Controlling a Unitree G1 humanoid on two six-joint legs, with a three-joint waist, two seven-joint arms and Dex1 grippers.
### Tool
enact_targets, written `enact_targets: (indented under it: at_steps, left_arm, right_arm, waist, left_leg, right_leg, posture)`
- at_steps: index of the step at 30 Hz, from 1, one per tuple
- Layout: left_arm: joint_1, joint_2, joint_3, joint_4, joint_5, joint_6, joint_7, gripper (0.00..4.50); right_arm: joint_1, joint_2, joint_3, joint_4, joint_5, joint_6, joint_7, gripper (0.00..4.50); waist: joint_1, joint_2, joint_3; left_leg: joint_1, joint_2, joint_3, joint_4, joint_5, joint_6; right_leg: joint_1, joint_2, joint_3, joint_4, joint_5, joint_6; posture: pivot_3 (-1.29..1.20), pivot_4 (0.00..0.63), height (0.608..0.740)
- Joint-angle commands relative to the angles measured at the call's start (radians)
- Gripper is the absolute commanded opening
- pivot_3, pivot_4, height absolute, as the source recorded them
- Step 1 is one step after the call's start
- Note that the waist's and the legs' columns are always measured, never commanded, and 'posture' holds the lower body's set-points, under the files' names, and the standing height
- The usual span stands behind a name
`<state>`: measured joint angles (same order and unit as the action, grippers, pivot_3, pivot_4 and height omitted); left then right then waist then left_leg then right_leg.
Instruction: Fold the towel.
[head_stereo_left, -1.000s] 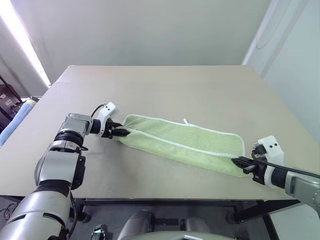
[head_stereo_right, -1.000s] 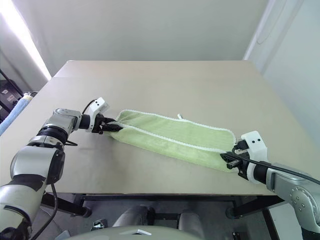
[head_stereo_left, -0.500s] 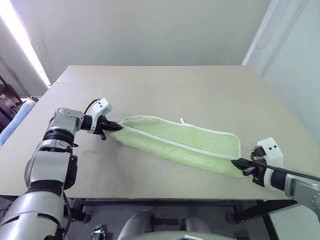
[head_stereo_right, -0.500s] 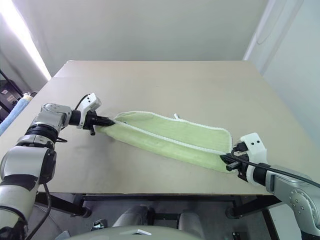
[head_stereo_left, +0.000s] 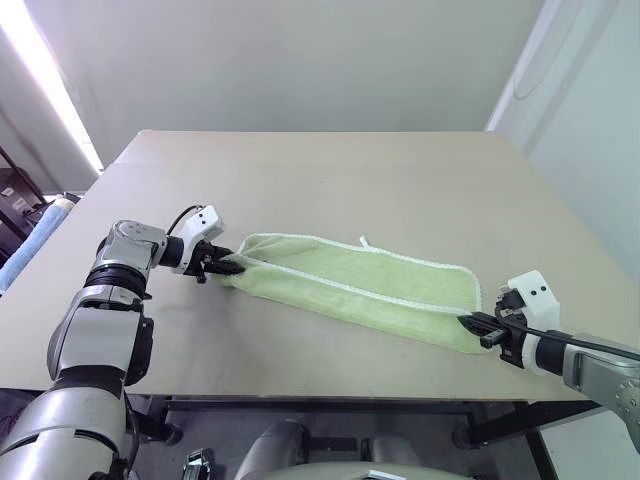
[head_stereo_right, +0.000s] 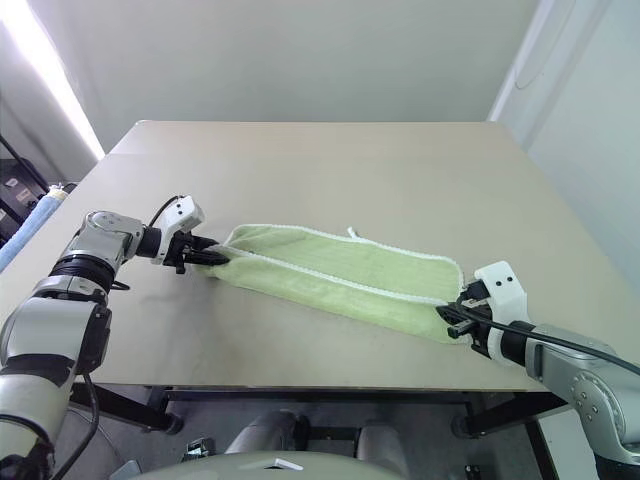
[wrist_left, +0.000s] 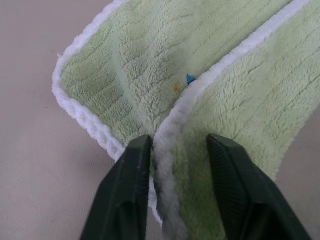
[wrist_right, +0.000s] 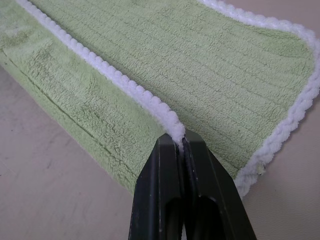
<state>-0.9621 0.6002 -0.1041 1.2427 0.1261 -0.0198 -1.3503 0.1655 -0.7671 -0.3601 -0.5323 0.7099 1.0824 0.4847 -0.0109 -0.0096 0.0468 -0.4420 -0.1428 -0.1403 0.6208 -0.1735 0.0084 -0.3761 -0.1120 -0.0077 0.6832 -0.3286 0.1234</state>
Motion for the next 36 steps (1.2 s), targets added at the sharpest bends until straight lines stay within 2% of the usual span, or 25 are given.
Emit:
enact_targets:
  at_steps: [1,2,4,8,9,20,36]
  left_arm:
    - [-0.011,0.018,0.005,-0.037,-0.008,-0.025,-0.021,1.75]
    - [-0.011,0.019,0.008,-0.038,-0.013,-0.026,-0.031,1.75]
    - [-0.01,0.024,0.018,-0.044,-0.027,-0.032,-0.063,1.38]
    - [-0.003,0.028,0.034,-0.05,-0.049,-0.033,-0.112,0.1]
    - [0.002,0.027,0.038,-0.053,-0.056,-0.04,-0.12,0.04]
    - [0.013,0.035,0.032,-0.058,-0.041,-0.106,-0.056,0.04]
    - [0.095,0.082,0.102,-0.146,-0.141,-0.181,-0.138,0.04]
  right_arm:
    - [-0.016,0.001,-0.004,-0.006,-0.008,-0.019,0.003,0.0]
    - [-0.014,0.003,-0.004,-0.006,-0.008,-0.019,0.003,0.0]
    - [-0.01,0.005,-0.002,-0.01,-0.009,-0.019,0.002,0.0]
    - [-0.011,0.006,0.002,-0.01,-0.011,-0.017,0.0,0.0]
    - [-0.012,0.007,0.002,-0.01,-0.012,-0.017,0.0,0.0]
    - [-0.008,0.007,0.003,-0.007,-0.024,-0.02,0.005,0.0]
    - [-0.006,0.011,0.018,-0.004,-0.035,-0.03,0.01,0.0]
  waist:
    - [0.0,0.0,0.0]
    - [0.0,0.0,0.0]
    - [0.0,0.0,0.0]
    - [0.0,0.0,0.0]
    - [0.0,0.0,0.0]
    - [0.0,0.0,0.0]
    - [-0.001,0.0,0.0]
  left_leg:
    - [0.0,0.0,0.0,0.0,0.0,0.0]
    - [0.0,0.0,0.0,0.0,0.0,0.0]
    - [0.0,0.0,0.0,0.0,0.0,0.0]
    - [0.0,0.0,0.0,0.0,0.0,0.0]
    - [0.0,0.0,0.0,0.0,0.0,0.0]
    - [0.0,0.0,0.0,0.001,0.0,0.0]
    - [0.0,0.0,0.0,0.001,0.0,0.0]
  right_leg:
    - [0.0,0.0,0.0,0.0,0.0,0.0]
    - [0.0,0.0,0.0,0.0,0.0,0.0]
    - [0.0,0.0,0.0,0.0,0.0,0.0]
    - [0.0,0.0,0.0,0.0,0.0,0.0]
    - [0.0,0.0,0.0,0.0,0.0,0.0]
    - [0.0,0.0,0.0,0.0,0.0,0.0]
    - [0.0,0.0,0.0,0.0,0.0,0.0]
  posture:
    - [0.0,0.0,0.706]
    - [0.0,0.0,0.706]
    - [0.0,0.0,0.706]
    - [0.0,0.0,0.706]
    - [0.0,0.0,0.706]
    - [0.0,0.0,0.706]
    - [0.0,0.0,0.706]
